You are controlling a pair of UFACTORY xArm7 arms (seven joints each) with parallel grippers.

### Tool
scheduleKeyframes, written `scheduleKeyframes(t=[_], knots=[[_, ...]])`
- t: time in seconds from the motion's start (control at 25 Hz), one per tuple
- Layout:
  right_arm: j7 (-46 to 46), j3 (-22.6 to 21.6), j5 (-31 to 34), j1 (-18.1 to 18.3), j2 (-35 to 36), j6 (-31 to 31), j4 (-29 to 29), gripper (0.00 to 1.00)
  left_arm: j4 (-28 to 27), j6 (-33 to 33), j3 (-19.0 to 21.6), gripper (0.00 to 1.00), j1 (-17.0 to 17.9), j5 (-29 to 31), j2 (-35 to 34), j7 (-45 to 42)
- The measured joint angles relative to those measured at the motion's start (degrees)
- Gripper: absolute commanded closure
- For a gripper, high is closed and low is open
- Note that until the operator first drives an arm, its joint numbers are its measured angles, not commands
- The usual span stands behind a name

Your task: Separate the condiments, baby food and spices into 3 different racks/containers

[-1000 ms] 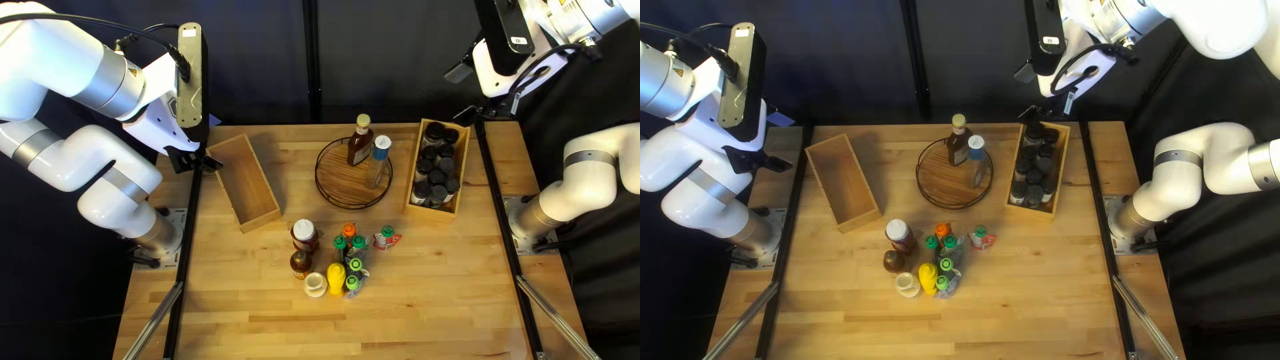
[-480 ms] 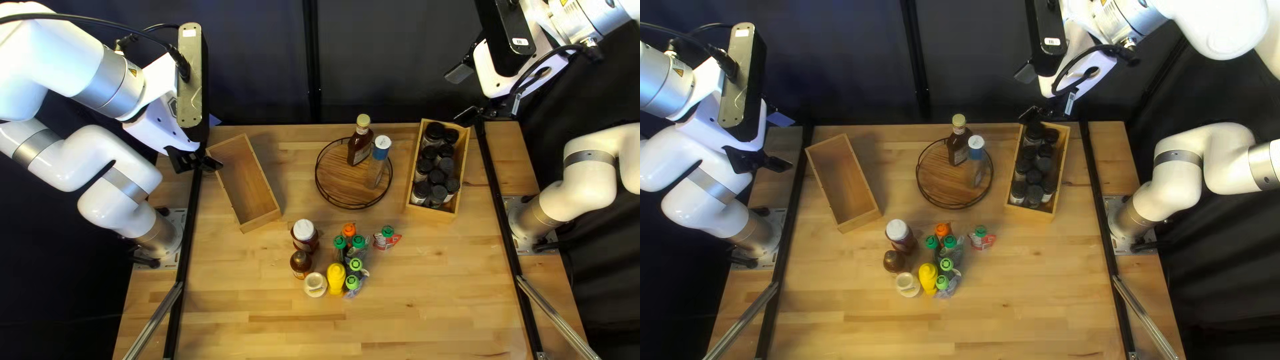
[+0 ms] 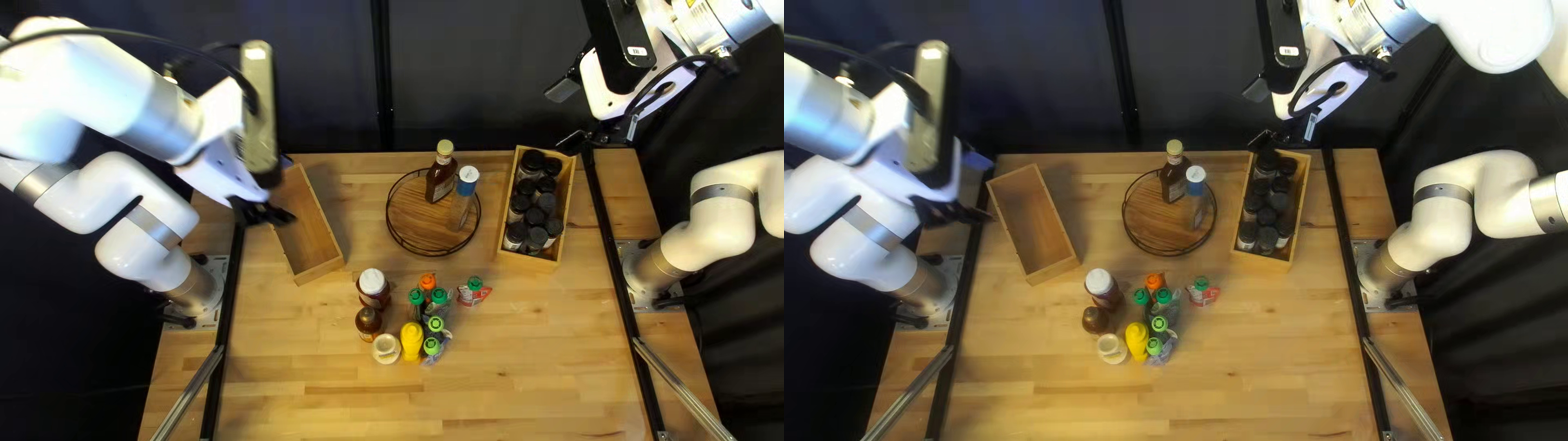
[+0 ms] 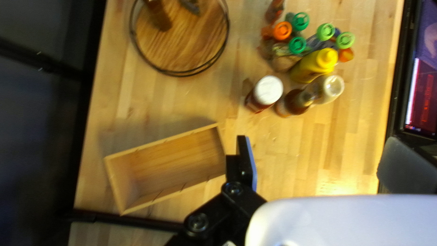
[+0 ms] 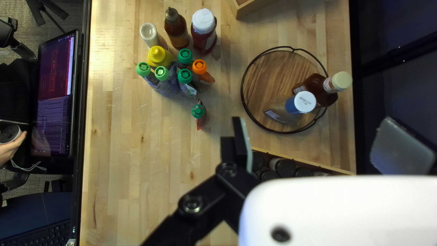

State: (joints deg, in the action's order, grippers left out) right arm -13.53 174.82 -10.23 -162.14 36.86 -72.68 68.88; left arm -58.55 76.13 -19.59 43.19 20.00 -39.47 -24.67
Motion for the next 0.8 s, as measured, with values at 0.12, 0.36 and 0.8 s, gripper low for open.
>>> scheduleKeyframes(t=[0.12,0.36,0.8], knots=[[0.0,0.0,0.0,0.0,0.0,0.0,0.0,0.0,-0.23,-2.05,-3.53,0.0,2.86,-2.76,4.53,4.97],[0.0,0.0,0.0,0.0,0.0,0.0,0.0,0.0,-1.19,-3.34,-5.88,0.0,4.02,-4.51,12.04,4.38],[0.0,0.0,0.0,0.0,0.0,0.0,0.0,0.0,1.66,-8.32,-6.65,0.0,-0.33,-4.44,21.58,-17.15]])
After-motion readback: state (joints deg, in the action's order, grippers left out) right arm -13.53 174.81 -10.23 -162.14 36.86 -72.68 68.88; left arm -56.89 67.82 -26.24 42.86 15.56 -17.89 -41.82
